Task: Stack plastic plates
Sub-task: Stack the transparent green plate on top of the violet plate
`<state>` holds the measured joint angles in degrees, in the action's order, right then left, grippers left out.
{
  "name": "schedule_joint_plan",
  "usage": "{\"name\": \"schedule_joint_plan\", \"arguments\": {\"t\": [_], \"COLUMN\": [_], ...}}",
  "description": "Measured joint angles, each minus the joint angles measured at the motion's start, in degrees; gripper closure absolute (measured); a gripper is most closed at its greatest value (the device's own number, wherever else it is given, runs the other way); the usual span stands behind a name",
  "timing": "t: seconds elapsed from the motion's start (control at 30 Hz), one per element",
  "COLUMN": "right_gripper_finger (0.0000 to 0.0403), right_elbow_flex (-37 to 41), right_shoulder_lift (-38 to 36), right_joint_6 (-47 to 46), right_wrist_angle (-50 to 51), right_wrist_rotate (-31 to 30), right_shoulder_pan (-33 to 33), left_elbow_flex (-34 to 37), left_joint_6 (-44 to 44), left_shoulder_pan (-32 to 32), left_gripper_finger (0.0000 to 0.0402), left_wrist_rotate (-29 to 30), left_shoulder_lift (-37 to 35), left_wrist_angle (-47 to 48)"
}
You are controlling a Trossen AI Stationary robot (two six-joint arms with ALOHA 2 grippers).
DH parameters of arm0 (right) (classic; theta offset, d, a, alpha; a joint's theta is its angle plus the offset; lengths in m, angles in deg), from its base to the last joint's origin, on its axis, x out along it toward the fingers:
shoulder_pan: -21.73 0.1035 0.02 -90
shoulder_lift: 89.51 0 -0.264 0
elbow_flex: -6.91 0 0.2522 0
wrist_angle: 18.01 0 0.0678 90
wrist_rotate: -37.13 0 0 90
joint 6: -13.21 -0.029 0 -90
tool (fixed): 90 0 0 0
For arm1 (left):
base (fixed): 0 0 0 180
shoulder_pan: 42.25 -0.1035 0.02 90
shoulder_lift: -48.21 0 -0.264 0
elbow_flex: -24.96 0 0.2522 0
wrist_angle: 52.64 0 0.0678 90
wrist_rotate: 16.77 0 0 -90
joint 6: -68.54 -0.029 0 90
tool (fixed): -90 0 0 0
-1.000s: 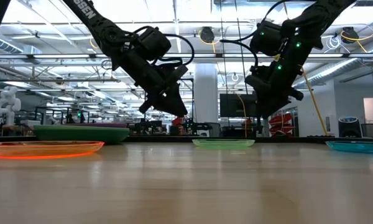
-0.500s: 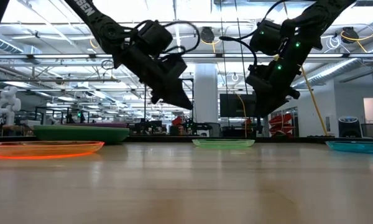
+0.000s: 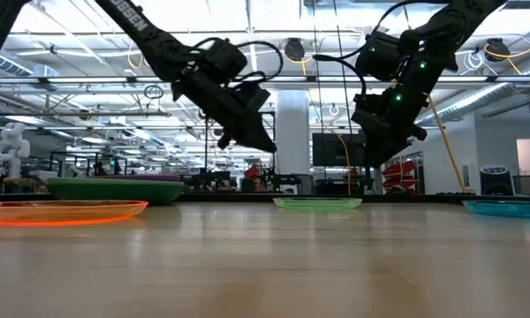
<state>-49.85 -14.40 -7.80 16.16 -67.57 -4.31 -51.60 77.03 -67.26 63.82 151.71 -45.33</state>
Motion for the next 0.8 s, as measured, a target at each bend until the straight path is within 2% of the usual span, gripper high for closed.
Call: {"name": "schedule_joint_plan", "arguments": {"t": [0.17, 0.3, 0.47, 0.8], "right_gripper_finger": [0.0275, 0.0275, 0.0275, 0.0275], "right_elbow_flex": [0.79, 1.82, 2.08, 2.08], "right_shoulder_lift": [0.00, 0.02, 0.02, 0.02], "right_joint_6": [0.60, 0.78, 0.74, 0.74], "right_wrist_angle": [-0.02, 0.03, 0.00, -0.35], "right_wrist_rotate": [-0.08, -0.06, -0.07, -0.02], "right_shoulder_pan": [-0.72, -1.62, -2.84, -2.89], "left_elbow_flex": [-8.11, -13.34, -19.72, -21.43], "left_joint_6": [0.07, 3.31, 6.17, 6.83], "left_shoulder_pan": [0.23, 0.03, 0.16, 0.00], "left_gripper_finger": [0.0400, 0.0398, 0.0379, 0.0296], "left_wrist_rotate": [-1.18, -0.17, 0.28, 2.74], "left_shoulder_lift": [6.61, 10.48, 13.71, 15.89], "left_wrist_angle": [9.34, 14.40, 23.01, 24.61]}}
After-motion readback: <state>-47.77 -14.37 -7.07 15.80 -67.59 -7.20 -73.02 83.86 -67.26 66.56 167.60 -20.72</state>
